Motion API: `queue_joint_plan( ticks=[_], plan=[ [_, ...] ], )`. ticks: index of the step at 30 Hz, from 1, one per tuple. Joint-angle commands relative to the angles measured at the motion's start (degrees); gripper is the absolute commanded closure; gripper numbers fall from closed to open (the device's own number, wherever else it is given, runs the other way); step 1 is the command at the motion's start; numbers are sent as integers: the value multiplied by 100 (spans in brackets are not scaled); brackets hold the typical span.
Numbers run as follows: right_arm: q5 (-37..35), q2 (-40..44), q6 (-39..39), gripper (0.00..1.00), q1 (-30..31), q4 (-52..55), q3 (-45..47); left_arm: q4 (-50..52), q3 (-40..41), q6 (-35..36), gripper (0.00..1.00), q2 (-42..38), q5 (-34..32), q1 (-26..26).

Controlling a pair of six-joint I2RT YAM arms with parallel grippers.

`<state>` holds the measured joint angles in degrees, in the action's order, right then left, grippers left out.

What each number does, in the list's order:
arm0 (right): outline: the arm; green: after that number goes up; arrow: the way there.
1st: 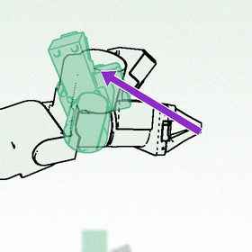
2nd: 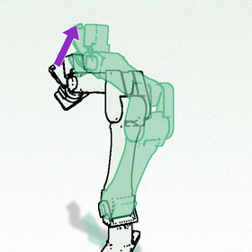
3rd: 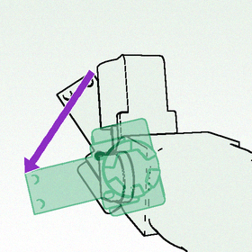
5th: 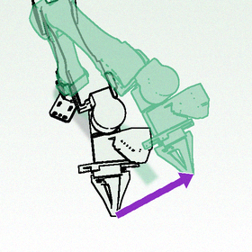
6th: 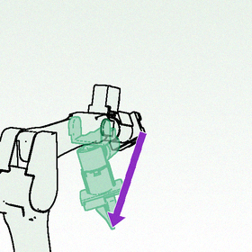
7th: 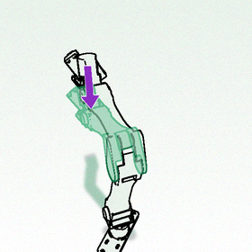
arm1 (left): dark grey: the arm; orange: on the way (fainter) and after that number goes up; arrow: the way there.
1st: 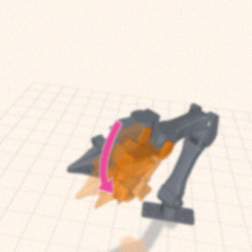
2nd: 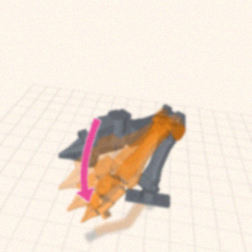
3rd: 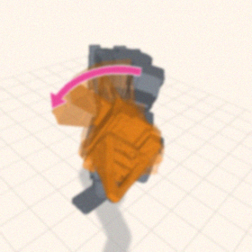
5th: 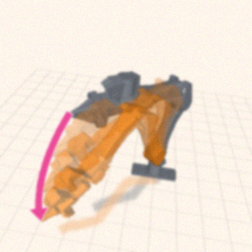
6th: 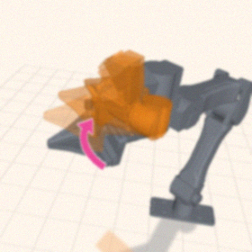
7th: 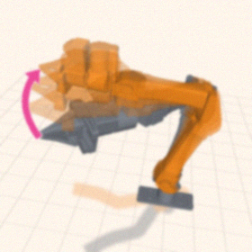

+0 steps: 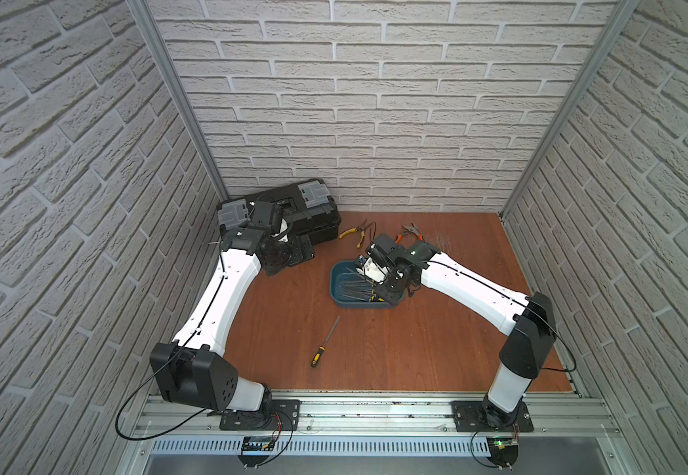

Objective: Put the file tool into the storage box
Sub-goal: Place the file tool in the storage box.

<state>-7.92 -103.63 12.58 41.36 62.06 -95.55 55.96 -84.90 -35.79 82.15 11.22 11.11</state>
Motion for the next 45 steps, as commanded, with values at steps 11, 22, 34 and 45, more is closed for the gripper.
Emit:
queue_joint_plan(
  ticks=[11, 22, 34, 45],
  plan=[
    [-149, -1379, 1504, 98, -599, -715, -667, 178, -61, -605, 2, 3, -386, 460],
    [-365, -2124, 1394, 68, -717, -1150, -963, 392, -399, -839, 2, 157, -683, 456],
    [-426, -1683, -105, 55, -696, -1113, -1180, 354, -219, -665, 2, 245, -587, 161],
    [-64, -6, -2780, 52, -31, -1677, 258, 206, 814, -411, 2, -265, -263, 9]
  ],
)
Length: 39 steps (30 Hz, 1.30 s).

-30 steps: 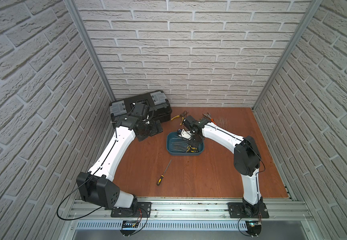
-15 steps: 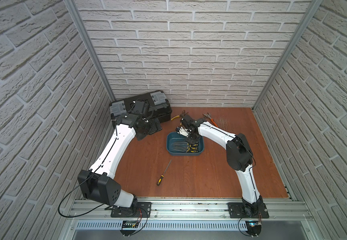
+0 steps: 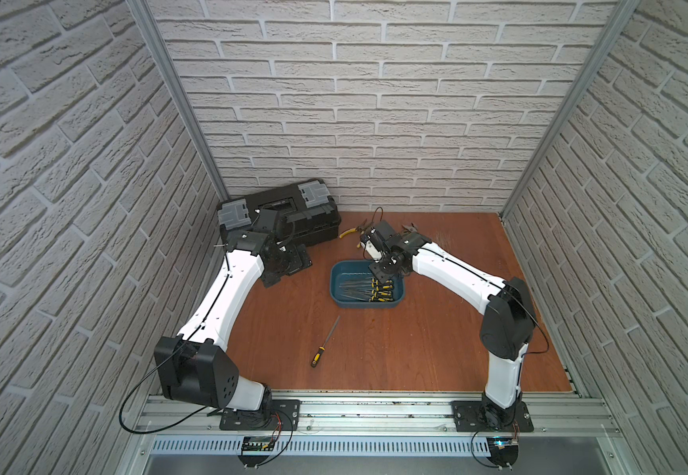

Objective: Put the file tool into the storage box
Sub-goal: Place the file tool in the storage box, then adjust the file tool at the center of the board.

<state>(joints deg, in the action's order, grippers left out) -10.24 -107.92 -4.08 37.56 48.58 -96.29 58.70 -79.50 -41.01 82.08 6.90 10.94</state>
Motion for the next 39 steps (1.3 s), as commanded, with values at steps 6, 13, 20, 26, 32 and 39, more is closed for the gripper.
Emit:
queue_joint_plan(
  ticks=[6, 13, 20, 26, 32, 39],
  plan=[
    [-334, 1013, -2944, 51, 1389, -702, 1380, -43, 1245, 20, 2, -978, 169, 335],
    [-814, 1648, -4580, 51, 2302, -1179, 2732, 0, 2539, -242, 2, -2030, 279, 518],
    [-881, 2246, -5152, 49, 2636, -1467, 3745, 58, 3106, -543, 2, -2091, 237, 1253],
    [-967, 2423, -5178, 51, 2830, -1568, 3975, -1234, 3902, -969, 2, -2056, 663, 1781],
    [-1094, 2590, -5125, 51, 2906, -1418, 3990, -2010, 4356, -1191, 2, -1801, 567, 2198],
    [-1312, 3002, -5110, 51, 2922, -1125, 4141, -2735, 4576, -1707, 2, -1276, 450, 2856]
  ],
)
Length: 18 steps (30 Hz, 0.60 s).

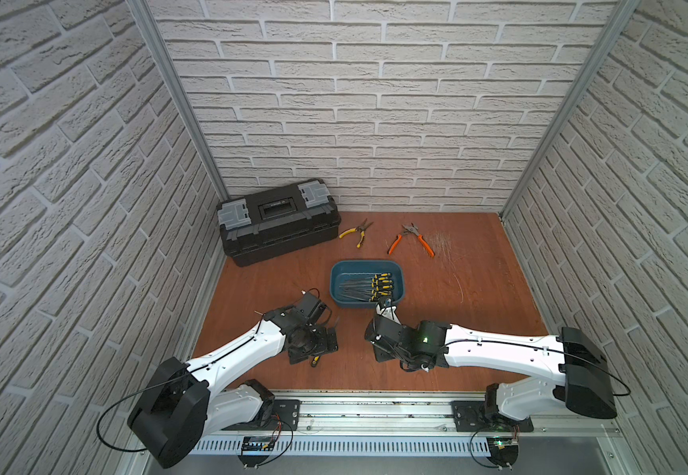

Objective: Put the file tool into the storage box
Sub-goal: Adjust the file tool at the center of the board.

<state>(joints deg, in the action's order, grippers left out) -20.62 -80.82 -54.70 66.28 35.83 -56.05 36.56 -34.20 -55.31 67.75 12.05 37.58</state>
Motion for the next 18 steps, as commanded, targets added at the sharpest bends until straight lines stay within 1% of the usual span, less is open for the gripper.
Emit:
queue_joint_plan(
  ticks=[1, 5, 8, 11, 13, 15, 18],
  plan=[
    [-326, 387, -65, 51, 52, 190, 165, -632, 24, -331, 2, 278, -58, 283],
    [-583, 730, -177, 52, 53, 417, 320, -958, -283, -455, 2, 934, 30, 725],
    [-720, 972, -341, 52, 52, 580, 437, -739, -991, -250, 2, 1537, 13, 1185],
    [-753, 1198, -475, 52, 61, 539, 625, -439, -1622, 32, 2, 1945, 9, 1445],
    [-767, 1288, -506, 52, 61, 507, 698, -150, -1888, 205, 2, 2044, -92, 1470],
    [-735, 1303, -524, 52, 73, 506, 714, 119, -1985, 298, 2, 1957, -304, 1430],
    [-573, 1206, -382, 51, 96, 360, 696, 455, -1883, 358, 2, 1547, -501, 1173]
  ],
)
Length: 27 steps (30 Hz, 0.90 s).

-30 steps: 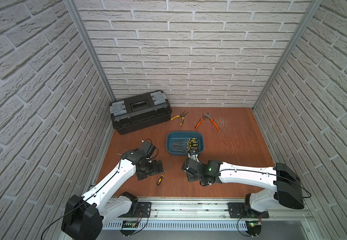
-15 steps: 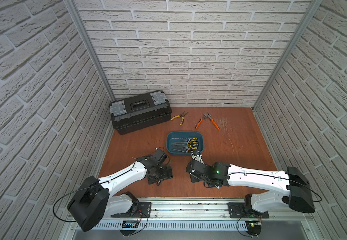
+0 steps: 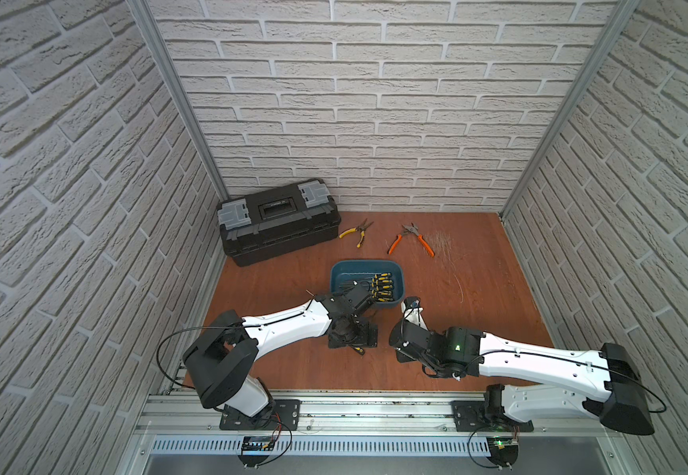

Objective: Put the file tool into the storage box
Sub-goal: Adjust the file tool at the center of the board, then pick up the file tool from the center of the board.

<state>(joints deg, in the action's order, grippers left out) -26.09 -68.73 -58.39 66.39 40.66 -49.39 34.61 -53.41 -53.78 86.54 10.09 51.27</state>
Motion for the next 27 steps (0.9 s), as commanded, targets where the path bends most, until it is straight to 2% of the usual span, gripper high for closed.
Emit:
queue_joint_plan(
  ticks=[1, 6, 10, 13, 17, 20, 27],
  plan=[
    [88, -58, 130, 51, 86, -245, 19, 811, 86, 236, 2, -538, -412, -325],
    [825, -631, 1193, 46, 90, -689, -215, 1905, 149, 614, 2, -1697, -1011, -1278],
    [1688, -1375, 2293, 43, -29, -720, -708, 2475, 297, 843, 2, -2677, -987, -2365],
    [2292, -1932, 2983, 42, -213, -657, -1119, 2630, 408, 1020, 2, -3133, -868, -2955],
    [2666, -2699, 3710, 43, -426, -384, -1789, 2814, 310, 1306, 2, -3164, -700, -3613],
    [2669, -3112, 4075, 44, -533, -214, -2116, 2775, 182, 1513, 2, -3135, -528, -4018],
    [2713, -3695, 4449, 46, -636, -155, -2432, 2719, 21, 1833, 2, -2934, -352, -4401]
  ],
)
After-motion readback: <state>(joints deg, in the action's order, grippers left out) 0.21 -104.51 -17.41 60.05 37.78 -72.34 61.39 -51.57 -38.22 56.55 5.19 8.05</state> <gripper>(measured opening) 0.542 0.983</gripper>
